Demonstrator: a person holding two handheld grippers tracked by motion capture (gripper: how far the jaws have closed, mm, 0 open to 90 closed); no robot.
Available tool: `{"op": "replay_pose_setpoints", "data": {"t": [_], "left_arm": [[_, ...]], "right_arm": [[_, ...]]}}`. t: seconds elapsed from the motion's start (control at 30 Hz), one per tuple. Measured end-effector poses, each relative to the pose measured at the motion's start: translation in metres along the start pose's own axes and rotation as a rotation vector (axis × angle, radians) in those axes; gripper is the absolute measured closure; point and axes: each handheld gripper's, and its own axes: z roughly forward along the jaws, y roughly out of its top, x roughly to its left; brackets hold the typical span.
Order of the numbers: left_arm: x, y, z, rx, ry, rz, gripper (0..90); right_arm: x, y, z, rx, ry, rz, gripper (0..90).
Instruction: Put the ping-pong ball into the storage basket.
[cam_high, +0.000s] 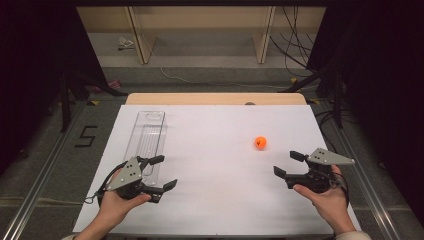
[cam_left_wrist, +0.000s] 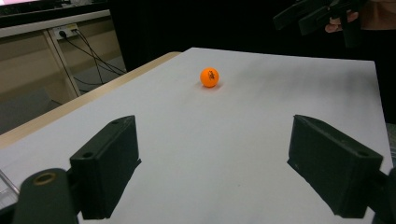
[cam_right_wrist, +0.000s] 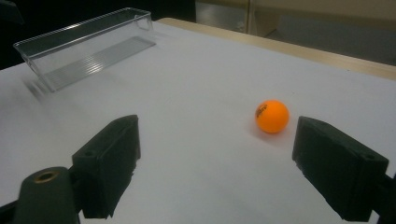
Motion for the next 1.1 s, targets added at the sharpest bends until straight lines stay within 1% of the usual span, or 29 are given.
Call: {"op": "replay_pose_setpoints", "data": {"t": [0.23, 0.37, 0.4, 0.43, 0.5, 0.67, 0.73, 1.1], "left_arm": [[0.000, 0.000, 0.000, 0.001, -0.002, 0.000, 15.8], [0.000, 0.000, -0.001, -0.001, 0.001, 0.001, 15.8], [0.000, 0.000, -0.001, 0.000, -0.001, 0.001, 15.8], [0.000, 0.000, -0.001, 0.000, 0.000, 0.001, 15.8], [0.000, 0.000, 0.000, 0.001, -0.003, 0.002, 15.8], [-0.001, 0.000, 0.000, 0.002, -0.007, 0.003, 15.8], [-0.001, 0.000, 0.000, 0.002, -0.010, 0.005, 15.8], [-0.001, 0.000, 0.000, 0.001, -0.014, 0.009, 15.8]], "right_arm": [[-0.001, 0.000, 0.000, 0.001, -0.020, 0.005, 16.1], [-0.002, 0.000, 0.002, -0.005, -0.051, -0.006, 16.1], [-0.002, 0.000, 0.002, -0.005, -0.051, -0.006, 16.1], [-0.004, 0.001, 0.003, -0.005, -0.071, -0.008, 16.1], [-0.006, 0.001, 0.006, -0.008, -0.087, -0.005, 16.1], [-0.010, 0.004, 0.015, -0.003, -0.099, -0.015, 16.1], [-0.012, 0.005, 0.018, -0.007, -0.104, -0.007, 16.1], [-0.019, 0.013, 0.038, 0.011, -0.118, -0.014, 16.1]]}}
